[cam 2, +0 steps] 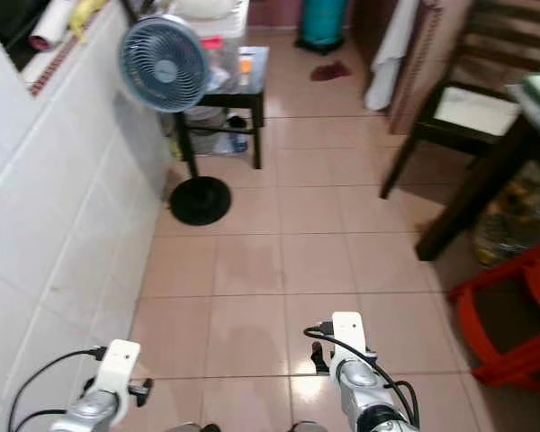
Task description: Setting the table
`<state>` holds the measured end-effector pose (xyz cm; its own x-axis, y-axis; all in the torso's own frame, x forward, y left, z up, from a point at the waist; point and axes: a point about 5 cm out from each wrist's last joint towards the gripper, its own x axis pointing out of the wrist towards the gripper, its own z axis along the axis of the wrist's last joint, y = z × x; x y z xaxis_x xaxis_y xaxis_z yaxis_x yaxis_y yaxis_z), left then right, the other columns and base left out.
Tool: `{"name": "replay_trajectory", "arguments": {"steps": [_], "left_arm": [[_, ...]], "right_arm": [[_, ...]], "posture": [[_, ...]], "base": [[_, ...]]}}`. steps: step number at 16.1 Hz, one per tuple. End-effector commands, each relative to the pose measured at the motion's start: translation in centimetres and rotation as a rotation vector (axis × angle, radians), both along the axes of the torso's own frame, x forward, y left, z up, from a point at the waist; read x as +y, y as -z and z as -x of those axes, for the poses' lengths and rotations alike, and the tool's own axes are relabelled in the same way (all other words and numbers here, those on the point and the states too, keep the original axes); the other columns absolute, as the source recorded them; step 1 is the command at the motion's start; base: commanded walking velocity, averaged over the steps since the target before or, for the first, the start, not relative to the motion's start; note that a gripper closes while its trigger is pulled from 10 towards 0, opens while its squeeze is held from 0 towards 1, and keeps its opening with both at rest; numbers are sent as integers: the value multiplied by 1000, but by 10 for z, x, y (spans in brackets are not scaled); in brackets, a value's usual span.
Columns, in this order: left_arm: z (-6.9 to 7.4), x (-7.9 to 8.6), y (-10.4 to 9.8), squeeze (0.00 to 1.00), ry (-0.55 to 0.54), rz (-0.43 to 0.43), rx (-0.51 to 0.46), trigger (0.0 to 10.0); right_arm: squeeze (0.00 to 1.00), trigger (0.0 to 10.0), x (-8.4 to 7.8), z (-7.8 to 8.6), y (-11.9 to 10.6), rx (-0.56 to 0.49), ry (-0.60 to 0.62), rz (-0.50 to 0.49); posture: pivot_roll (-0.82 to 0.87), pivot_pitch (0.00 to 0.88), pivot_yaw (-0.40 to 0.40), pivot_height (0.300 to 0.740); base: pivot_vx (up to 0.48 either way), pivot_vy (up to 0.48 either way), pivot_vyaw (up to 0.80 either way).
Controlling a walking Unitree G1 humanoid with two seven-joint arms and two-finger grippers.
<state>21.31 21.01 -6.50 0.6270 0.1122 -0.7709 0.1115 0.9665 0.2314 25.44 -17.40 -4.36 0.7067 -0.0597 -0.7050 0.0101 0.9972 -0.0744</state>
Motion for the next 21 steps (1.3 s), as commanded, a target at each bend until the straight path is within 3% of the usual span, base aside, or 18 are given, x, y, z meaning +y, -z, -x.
{"name": "replay_trajectory", "arguments": {"steps": [1, 8, 21], "left_arm": [[7, 11, 2, 0, -9, -34, 17, 10000], [11, 19, 2, 0, -6, -44, 33, 10000], [12, 12, 5, 0, 19, -36, 49, 10000]], "right_arm": [[0, 10000, 0, 4, 3, 12, -16, 7], [0, 10000, 3, 3, 2, 8, -16, 3], [0, 10000, 4, 3, 3, 11, 0, -9]], "posture": [[-126, 144, 9, 740], [-126, 151, 13, 740], [-128, 154, 22, 740]], "base": [[0, 0, 0], [245, 0, 320], [402, 43, 0]]}}
